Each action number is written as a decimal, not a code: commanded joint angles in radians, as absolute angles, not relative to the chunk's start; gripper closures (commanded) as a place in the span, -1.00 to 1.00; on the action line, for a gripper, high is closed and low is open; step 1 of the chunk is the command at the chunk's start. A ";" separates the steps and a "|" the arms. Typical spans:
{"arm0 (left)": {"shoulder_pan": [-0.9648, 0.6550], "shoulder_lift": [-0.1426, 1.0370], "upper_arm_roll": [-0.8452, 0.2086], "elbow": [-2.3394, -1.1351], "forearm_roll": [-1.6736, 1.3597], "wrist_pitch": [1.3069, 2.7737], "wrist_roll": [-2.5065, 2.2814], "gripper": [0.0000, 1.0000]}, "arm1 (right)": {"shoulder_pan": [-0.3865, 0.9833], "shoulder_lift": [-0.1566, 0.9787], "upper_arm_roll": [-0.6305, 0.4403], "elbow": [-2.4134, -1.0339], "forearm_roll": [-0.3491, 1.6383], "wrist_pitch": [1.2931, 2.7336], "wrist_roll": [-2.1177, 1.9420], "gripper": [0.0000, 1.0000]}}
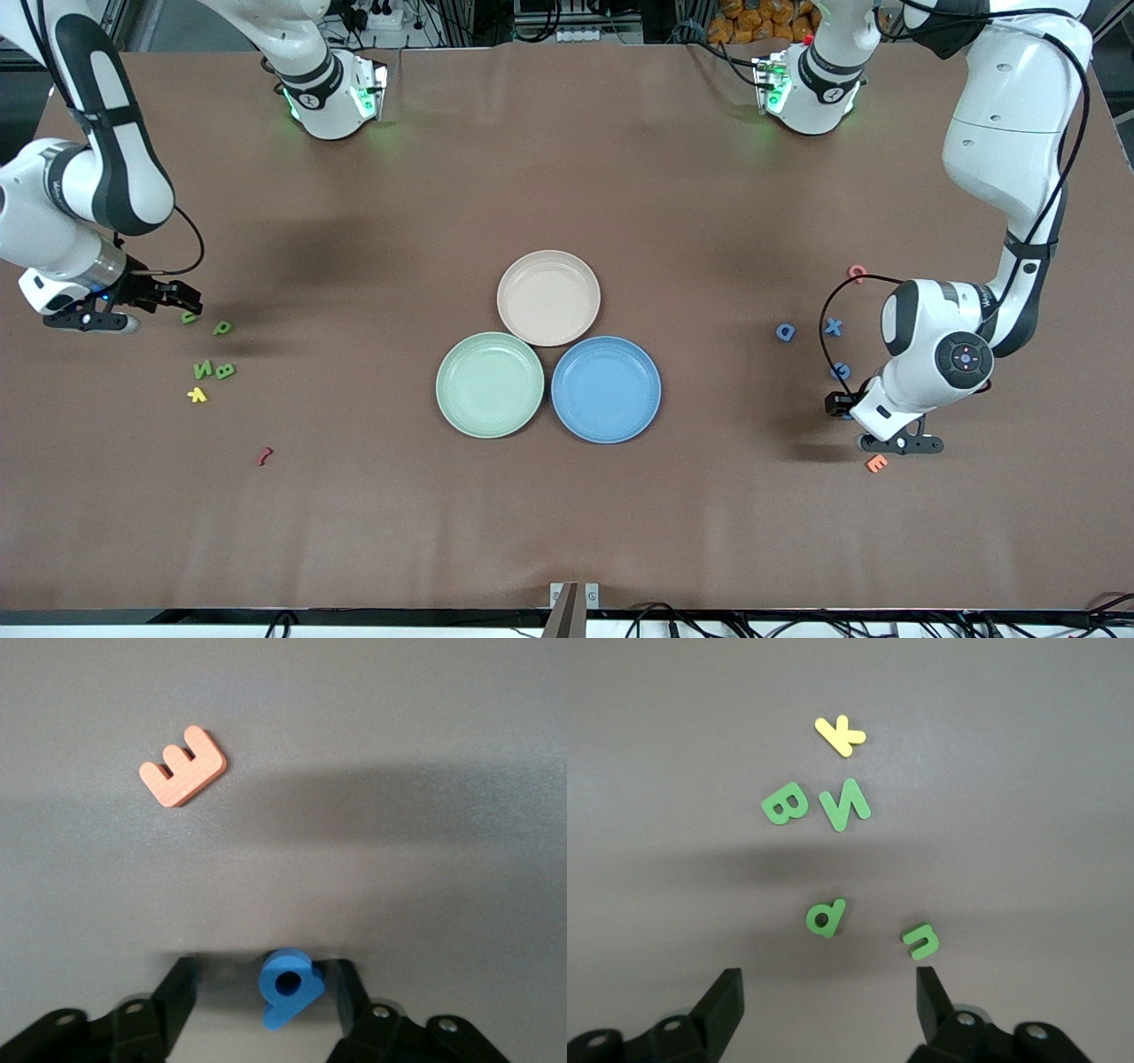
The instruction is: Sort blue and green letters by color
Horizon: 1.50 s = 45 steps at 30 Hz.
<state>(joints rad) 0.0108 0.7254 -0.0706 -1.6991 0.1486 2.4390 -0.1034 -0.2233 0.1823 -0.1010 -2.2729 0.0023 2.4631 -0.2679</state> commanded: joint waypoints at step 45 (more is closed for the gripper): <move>-0.273 0.678 -0.115 -1.562 0.129 2.345 -0.736 0.53 | -0.241 0.374 -0.067 -2.279 0.049 2.661 -0.290 -0.46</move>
<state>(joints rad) -0.2120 0.6898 -0.1211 -1.5789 0.1440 2.3701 -0.6408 -0.2264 0.3555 -0.0865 -2.2746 0.0270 2.6309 -0.2688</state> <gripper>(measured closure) 0.678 0.264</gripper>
